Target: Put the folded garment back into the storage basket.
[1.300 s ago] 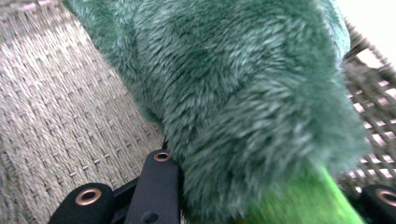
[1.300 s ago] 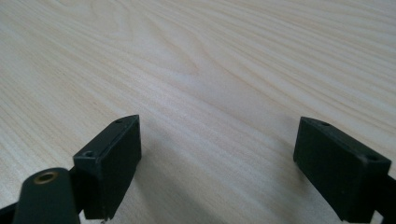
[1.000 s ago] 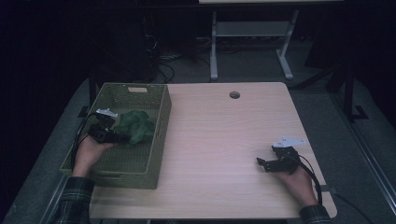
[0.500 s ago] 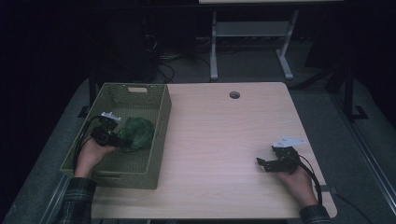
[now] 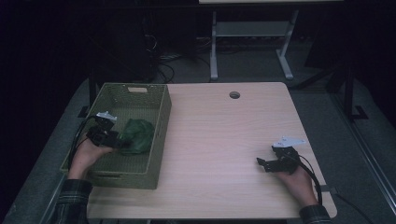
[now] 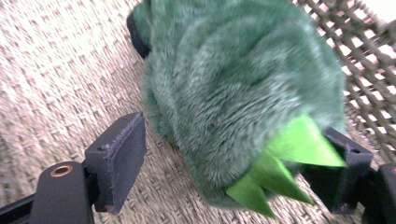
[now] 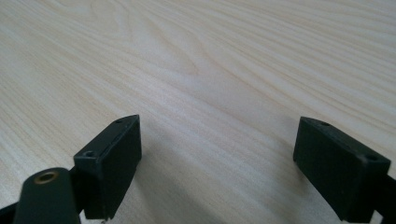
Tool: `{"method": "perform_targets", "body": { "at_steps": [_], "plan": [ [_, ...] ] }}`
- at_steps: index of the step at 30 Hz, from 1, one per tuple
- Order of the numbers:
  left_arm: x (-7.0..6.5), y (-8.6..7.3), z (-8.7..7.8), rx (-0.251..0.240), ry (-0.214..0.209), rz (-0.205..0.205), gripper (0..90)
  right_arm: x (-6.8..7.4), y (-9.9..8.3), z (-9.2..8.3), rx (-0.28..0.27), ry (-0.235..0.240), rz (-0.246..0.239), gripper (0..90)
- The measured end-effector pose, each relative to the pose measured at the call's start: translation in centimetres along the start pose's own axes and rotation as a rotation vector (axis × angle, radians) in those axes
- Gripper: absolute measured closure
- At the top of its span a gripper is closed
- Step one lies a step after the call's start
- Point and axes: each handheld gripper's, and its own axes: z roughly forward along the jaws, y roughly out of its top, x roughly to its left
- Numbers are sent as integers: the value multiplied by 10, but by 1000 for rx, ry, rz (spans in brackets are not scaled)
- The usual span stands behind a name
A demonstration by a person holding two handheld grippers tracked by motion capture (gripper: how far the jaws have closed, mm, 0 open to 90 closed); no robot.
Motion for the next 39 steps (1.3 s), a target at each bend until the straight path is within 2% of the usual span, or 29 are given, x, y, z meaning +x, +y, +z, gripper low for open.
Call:
{"method": "perform_targets", "body": {
  "at_steps": [8, 11, 16, 27, 34, 39],
  "plan": [
    [-6, 13, -25, -77, -4, 18, 190, 0, 0, 0, 1, -2, 1, 146],
    [-10, 19, -28, -107, -11, 27, 183, 0, 0, 0, 1, -3, 1, 143],
    [-25, 30, -31, -143, -26, 40, 175, 0, 0, 1, 3, -5, 6, 131],
    [-72, 57, -32, -246, -68, 76, 156, 0, 0, 1, 5, -6, 9, 128],
    [-108, 75, -26, -276, -99, 130, 155, 0, 0, 1, 4, -6, 9, 126],
    [-133, 84, -15, -293, -131, 147, 155, 0, 1, 1, 4, -6, 9, 124]
  ]
}}
